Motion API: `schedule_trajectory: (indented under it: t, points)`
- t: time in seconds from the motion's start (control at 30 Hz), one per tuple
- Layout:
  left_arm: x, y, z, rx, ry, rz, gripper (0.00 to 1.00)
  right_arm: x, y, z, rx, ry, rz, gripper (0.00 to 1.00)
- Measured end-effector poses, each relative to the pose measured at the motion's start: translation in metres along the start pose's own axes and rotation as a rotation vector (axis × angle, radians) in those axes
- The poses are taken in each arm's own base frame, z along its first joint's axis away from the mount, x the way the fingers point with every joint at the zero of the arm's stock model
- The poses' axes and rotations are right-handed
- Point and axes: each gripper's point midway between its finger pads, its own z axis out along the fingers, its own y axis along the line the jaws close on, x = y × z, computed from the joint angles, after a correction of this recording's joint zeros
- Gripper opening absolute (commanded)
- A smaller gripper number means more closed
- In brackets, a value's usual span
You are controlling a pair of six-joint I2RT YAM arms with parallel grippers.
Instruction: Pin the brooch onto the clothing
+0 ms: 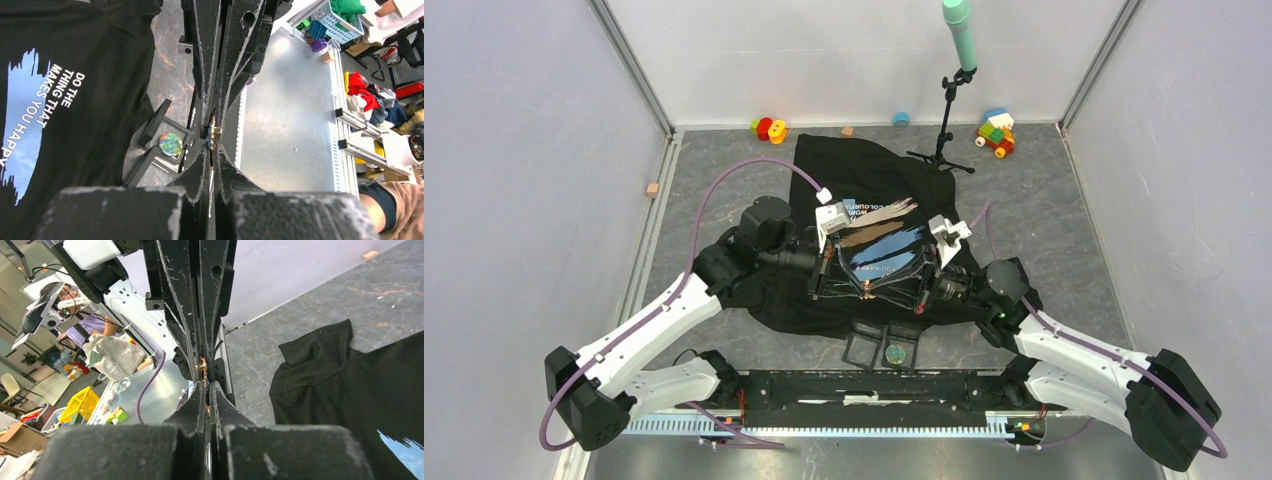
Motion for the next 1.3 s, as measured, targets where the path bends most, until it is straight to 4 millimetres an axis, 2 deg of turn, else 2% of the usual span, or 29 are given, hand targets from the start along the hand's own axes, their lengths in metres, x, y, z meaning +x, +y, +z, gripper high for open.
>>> schedule_trajectory:
  t: [0.17,0.23,0.4,0.53,0.67,0.8,0.93,1.03,1.1,1.2,1.3]
  points:
    - [0.006,0.006,-0.001,-0.020,0.010,-0.021,0.02,0.008,-0.009,0.002,0.030,0.020,0.042,0.00]
    - [0.009,0.008,-0.001,-0.027,0.018,-0.031,0.02,0.010,-0.012,0.002,0.038,0.028,0.051,0.06]
    - [0.009,0.012,-0.001,-0.051,0.017,-0.035,0.02,0.010,-0.012,0.002,0.043,0.041,0.043,0.27]
    - [0.009,0.020,0.003,-0.099,0.014,-0.051,0.02,0.009,-0.016,-0.002,0.090,0.063,-0.005,0.53]
    - [0.012,0.034,0.008,-0.151,0.026,-0.096,0.02,0.004,-0.019,-0.012,0.160,0.071,-0.075,0.70]
    - [0.014,0.045,0.010,-0.194,0.028,-0.143,0.02,-0.014,-0.016,-0.024,0.225,0.035,-0.160,0.76]
    - [0.009,0.053,0.006,-0.228,0.002,-0.177,0.02,-0.033,-0.021,-0.035,0.323,-0.006,-0.224,0.77]
    - [0.003,0.062,0.001,-0.253,-0.030,-0.212,0.02,-0.041,-0.041,-0.048,0.476,-0.016,-0.240,0.75]
    - [-0.002,0.071,-0.003,-0.279,-0.060,-0.250,0.02,-0.042,-0.067,-0.065,0.657,0.000,-0.226,0.72]
    - [-0.003,0.092,-0.011,-0.333,-0.117,-0.329,0.02,-0.030,-0.104,-0.092,0.898,0.075,-0.204,0.70]
    - [0.014,0.124,-0.022,-0.405,-0.183,-0.463,0.02,-0.005,-0.133,-0.112,1.053,0.197,-0.188,0.68]
